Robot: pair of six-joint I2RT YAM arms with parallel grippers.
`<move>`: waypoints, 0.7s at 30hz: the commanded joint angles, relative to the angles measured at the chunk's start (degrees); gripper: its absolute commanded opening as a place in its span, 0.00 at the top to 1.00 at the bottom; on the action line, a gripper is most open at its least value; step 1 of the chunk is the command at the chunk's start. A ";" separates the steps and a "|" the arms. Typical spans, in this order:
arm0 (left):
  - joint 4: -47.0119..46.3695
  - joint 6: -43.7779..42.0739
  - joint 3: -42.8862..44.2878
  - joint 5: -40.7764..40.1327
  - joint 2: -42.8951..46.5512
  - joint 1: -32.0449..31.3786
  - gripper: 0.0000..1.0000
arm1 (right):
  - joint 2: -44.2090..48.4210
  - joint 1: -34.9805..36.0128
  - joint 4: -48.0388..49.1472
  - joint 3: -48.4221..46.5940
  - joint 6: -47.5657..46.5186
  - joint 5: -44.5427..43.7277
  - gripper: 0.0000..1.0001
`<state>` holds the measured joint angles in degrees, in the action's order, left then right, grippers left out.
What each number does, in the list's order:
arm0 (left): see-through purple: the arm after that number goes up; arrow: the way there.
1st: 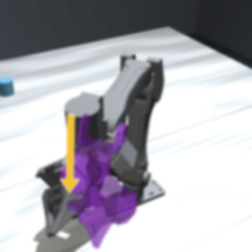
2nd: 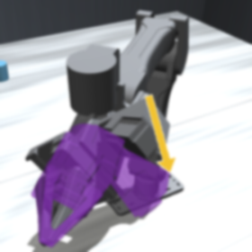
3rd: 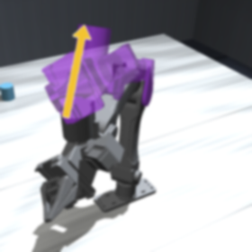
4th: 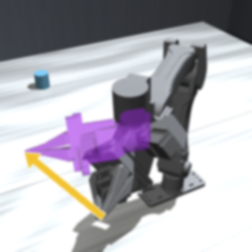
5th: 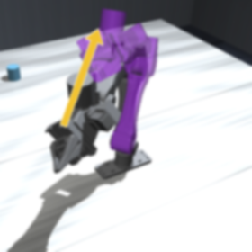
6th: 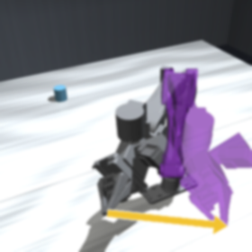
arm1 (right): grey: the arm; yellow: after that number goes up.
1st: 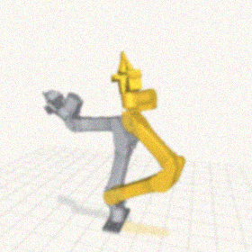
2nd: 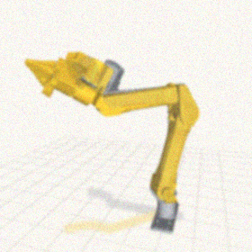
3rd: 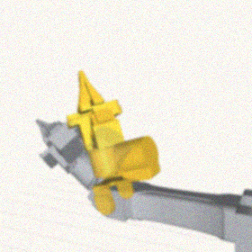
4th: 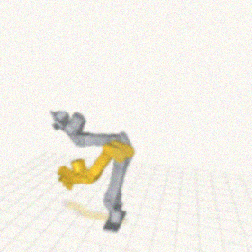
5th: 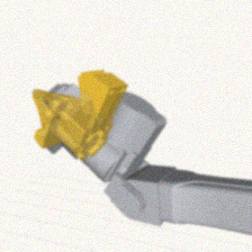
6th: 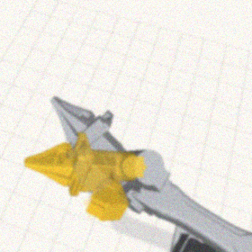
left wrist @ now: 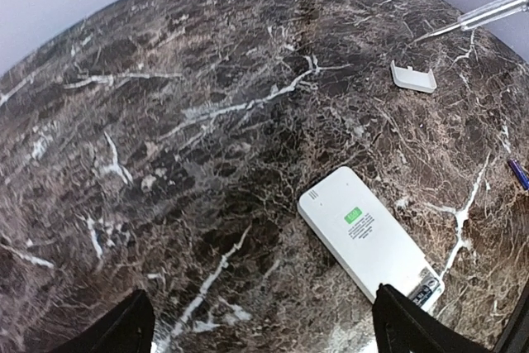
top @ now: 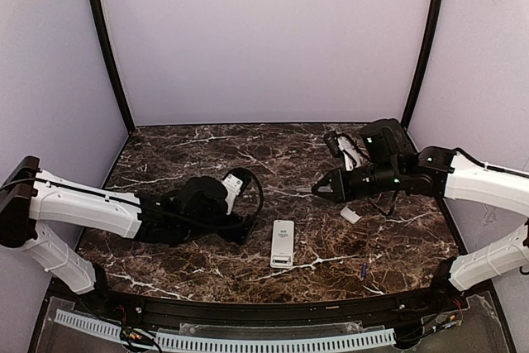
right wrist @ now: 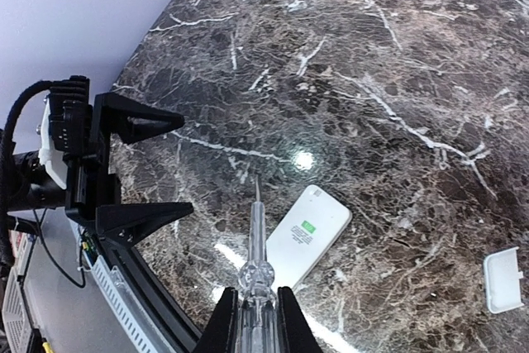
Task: Unload the batteries from the remote control
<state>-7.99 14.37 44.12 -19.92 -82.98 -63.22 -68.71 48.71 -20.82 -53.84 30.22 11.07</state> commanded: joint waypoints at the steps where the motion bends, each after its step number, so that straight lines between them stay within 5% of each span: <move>1: 8.61 11.31 5.51 2.72 -3.90 -0.14 0.09 | -0.26 -0.63 -4.35 -1.49 -0.78 -6.95 1.00; 12: 24.91 21.91 26.61 9.53 -21.18 -0.15 0.19 | 0.94 -0.63 -11.59 -1.05 3.16 -13.84 1.00; 21: 25.68 26.31 31.48 15.24 -27.91 -1.45 0.19 | 4.95 -0.67 -12.14 2.03 4.33 -15.79 1.00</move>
<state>14.13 37.85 73.17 -7.77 -109.67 -63.79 -64.99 48.36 -32.51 -53.30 33.58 -2.59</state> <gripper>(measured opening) 0.810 0.110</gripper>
